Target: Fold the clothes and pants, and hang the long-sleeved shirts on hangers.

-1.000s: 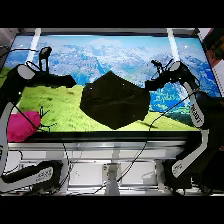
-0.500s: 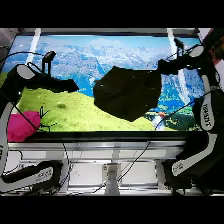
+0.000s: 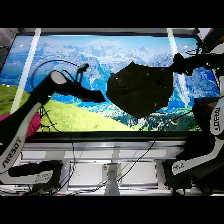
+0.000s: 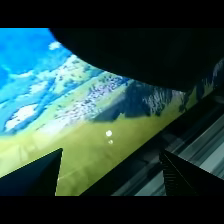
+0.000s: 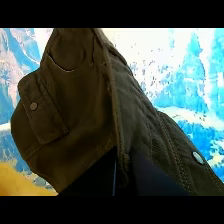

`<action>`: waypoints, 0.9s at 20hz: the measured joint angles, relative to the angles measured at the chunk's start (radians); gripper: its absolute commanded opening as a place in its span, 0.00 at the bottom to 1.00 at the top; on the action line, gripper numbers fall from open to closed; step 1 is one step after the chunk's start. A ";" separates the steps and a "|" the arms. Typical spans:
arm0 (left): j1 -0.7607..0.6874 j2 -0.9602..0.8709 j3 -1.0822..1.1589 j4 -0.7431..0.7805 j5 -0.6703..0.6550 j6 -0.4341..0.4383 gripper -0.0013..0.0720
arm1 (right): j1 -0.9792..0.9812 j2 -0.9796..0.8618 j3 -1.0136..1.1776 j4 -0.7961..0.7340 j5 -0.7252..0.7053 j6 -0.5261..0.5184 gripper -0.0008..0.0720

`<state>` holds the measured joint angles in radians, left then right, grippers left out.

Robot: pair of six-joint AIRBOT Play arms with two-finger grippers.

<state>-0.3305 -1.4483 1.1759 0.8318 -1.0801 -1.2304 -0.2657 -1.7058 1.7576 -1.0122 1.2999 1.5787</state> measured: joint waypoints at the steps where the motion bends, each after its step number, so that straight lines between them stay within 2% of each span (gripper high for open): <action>1: -0.044 -0.024 -0.001 -0.008 0.025 0.000 0.96 | 0.001 0.030 -0.035 -0.002 -0.024 0.001 0.08; 6: -0.205 -0.112 -0.002 -0.050 0.134 0.003 0.96 | -0.009 0.267 -0.396 0.002 -0.261 0.042 0.08; 11: -0.281 -0.153 -0.002 -0.076 0.267 0.003 0.96 | -0.013 0.504 -0.800 0.156 -0.521 0.121 0.08; 14: -0.319 -0.179 -0.002 -0.082 0.325 0.003 0.96 | -0.013 0.608 -0.927 0.223 -0.579 0.135 0.09; 18: -0.373 -0.214 -0.002 -0.085 0.377 0.004 0.96 | -0.013 0.709 -0.990 0.259 -0.615 0.136 0.08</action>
<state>-0.7040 -1.6627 1.1740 0.7471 -0.7036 -1.2266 -0.2790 -0.9970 0.7681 -0.7532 0.6849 1.7149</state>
